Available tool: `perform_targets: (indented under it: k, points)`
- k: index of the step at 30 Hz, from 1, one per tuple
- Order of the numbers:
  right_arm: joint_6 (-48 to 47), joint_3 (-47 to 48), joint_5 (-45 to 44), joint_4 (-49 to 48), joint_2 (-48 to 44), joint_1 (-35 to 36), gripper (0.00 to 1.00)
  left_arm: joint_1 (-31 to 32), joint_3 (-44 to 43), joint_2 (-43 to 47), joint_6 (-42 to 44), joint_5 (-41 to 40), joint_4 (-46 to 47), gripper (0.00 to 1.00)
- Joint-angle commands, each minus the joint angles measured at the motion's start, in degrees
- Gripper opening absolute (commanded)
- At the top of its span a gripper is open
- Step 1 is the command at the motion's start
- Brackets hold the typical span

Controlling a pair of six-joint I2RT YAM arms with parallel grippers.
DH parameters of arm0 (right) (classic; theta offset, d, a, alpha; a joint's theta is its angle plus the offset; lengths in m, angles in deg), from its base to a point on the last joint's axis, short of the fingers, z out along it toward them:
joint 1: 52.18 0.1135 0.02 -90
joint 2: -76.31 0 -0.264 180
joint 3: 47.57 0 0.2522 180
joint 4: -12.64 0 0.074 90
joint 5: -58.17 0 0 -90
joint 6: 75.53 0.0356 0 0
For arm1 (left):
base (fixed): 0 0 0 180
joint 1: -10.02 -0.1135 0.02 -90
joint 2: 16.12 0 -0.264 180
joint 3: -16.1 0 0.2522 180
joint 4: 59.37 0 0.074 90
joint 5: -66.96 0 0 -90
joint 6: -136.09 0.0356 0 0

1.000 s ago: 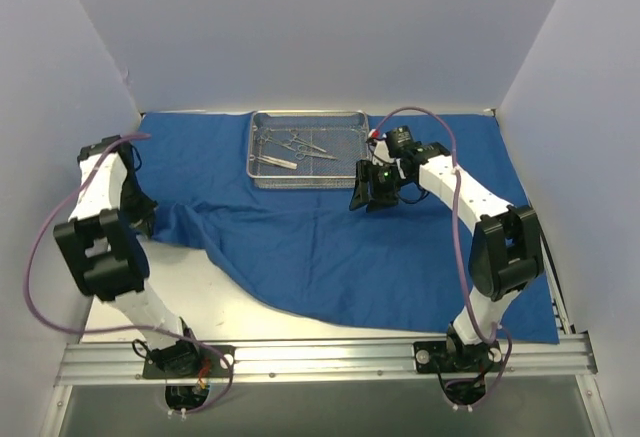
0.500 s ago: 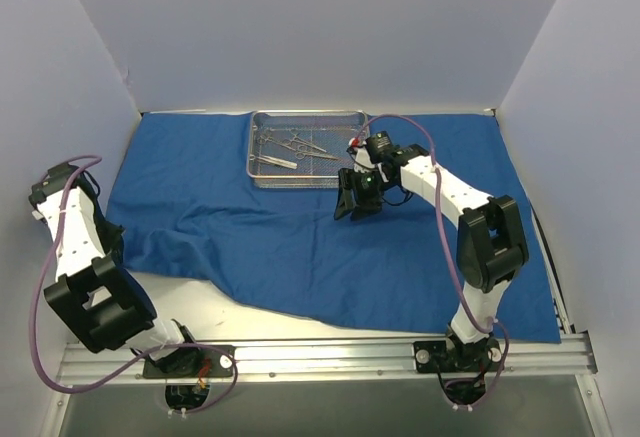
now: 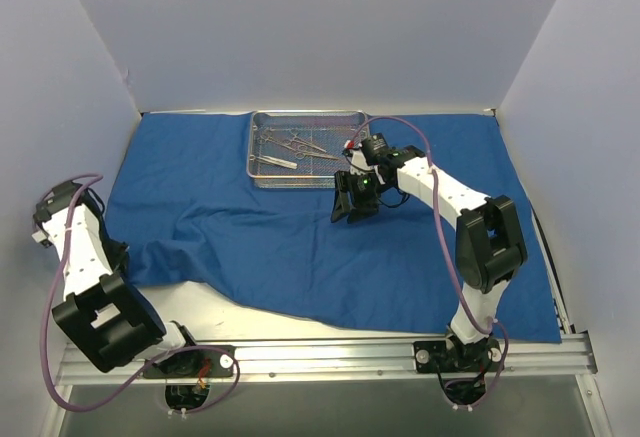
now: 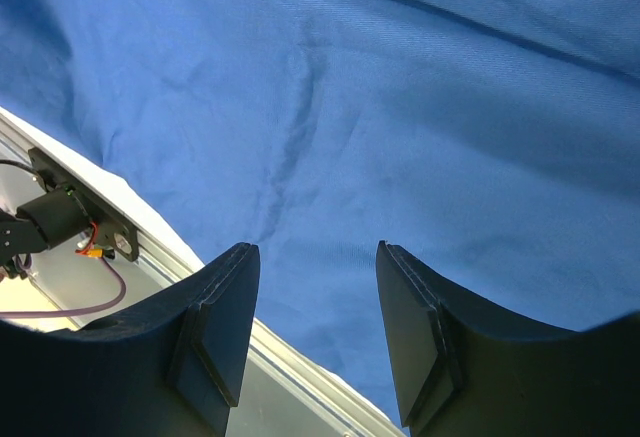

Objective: Open and lay out the surgical kit
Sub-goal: Smooth out the surgical kit at the center of the board.

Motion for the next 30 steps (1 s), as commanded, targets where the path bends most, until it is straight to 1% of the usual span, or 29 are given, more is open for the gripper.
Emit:
perform_targets:
  k: [1,2,3,5,7,10,11,12,13,14,15,16,17,19,20,21,22,23,24,25,26,27,28,30]
  points:
    - [0.21,0.54,0.74,1.5,0.78,0.11,0.51,-1.09,-0.69,1.27,-2.27,-1.14,-10.56,0.27]
    - [0.13,0.8,0.82,1.59,1.3,0.11,0.51,-1.35,-1.4,1.35,-3.06,-2.62,-11.7,0.33]
    - [0.13,1.07,0.74,1.59,1.48,0.19,0.51,-1.27,-3.49,1.18,-3.59,-3.76,-12.32,0.43]
    - [-0.05,1.59,0.39,1.68,2.01,0.46,0.51,-1.09,-5.17,1.09,-4.38,-4.3,-12.85,0.55]
    - [-0.22,1.77,-0.05,2.03,2.45,0.54,0.51,0.22,-7.97,1.09,-4.13,-2.38,-11.89,0.57]
    - [-0.66,1.95,-1.19,2.65,2.36,0.72,0.51,5.84,-13.59,0.65,-3.43,-0.45,-9.79,0.6]
    - [-0.93,1.86,-1.63,2.91,2.45,1.07,0.51,8.2,-15.01,0.65,-2.72,-0.26,-7.86,0.71]
    - [-1.45,1.86,-1.9,3.08,2.54,1.33,0.5,13.01,-16.42,0.13,-2.8,-0.26,-6.97,0.71]
    - [-1.89,1.86,-2.07,3.17,2.71,1.77,0.5,15.24,-17.56,-0.4,-2.54,0.18,-5.57,0.71]
    - [-2.33,2.29,-1.81,2.83,2.8,3.26,0.49,17.09,-19.31,-1.1,-1.06,0.62,-2.51,0.69]
    - [-3.03,2.73,-1.99,2.91,3.06,4.14,0.49,18.41,-20.2,-3.37,0.0,1.06,-0.92,0.65]
    - [-3.21,3.26,-2.25,2.82,3.67,5.28,0.48,20.08,-21.17,-5.13,1.14,1.76,0.49,0.54]
    - [-3.47,4.14,-2.08,3.0,4.29,6.42,0.47,20.27,-23.18,-6.89,3.24,2.89,3.29,0.49]
    - [-4.09,6.86,-1.99,3.17,6.22,9.33,0.44,20.18,-25.3,-13.47,4.83,5.18,5.24,0.39]
    - [-4.09,7.65,-2.07,3.0,6.93,10.12,0.42,20.01,-28.18,-15.93,6.49,8.93,6.82,0.35]
    - [-4.09,9.23,-2.08,2.56,7.54,11.52,0.4,20.0,-30.04,-21.09,6.86,9.93,7.01,0.31]
    - [-3.74,10.11,-2.08,2.21,8.94,12.14,0.35,20.09,-31.71,-23.75,7.47,10.98,7.62,0.27]
    - [-3.65,10.99,-2.08,1.51,9.91,12.84,0.31,20.18,-33.29,-26.13,8.7,13.25,8.32,0.14]
    - [-3.57,12.13,-1.81,0.98,10.7,13.46,0.27,20.27,-36.35,-30.94,8.97,13.62,8.5,0.08]
    - [-3.48,13.97,-1.81,0.37,12.71,14.77,0.19,20.27,-37.69,-33.42,9.58,14.76,9.03,0.02]
    - [-3.39,15.29,-1.9,0.1,13.95,15.39,0.15,20.01,-39.44,-35.8,10.37,16.16,8.77,0.02]
    - [-3.3,16.7,-1.9,0.1,15.1,16.01,0.11,20.18,-42.77,-40.0,10.9,17.13,8.77,0.02]
    - [-3.04,18.37,-2.25,-0.08,16.93,17.32,0.07,20.27,-44.19,-41.95,11.43,17.49,8.68,0.02]
    - [-1.81,18.73,-2.43,-1.92,18.0,18.47,0.0,20.27,-46.66,-46.08,12.4,17.76,8.59,0.02]
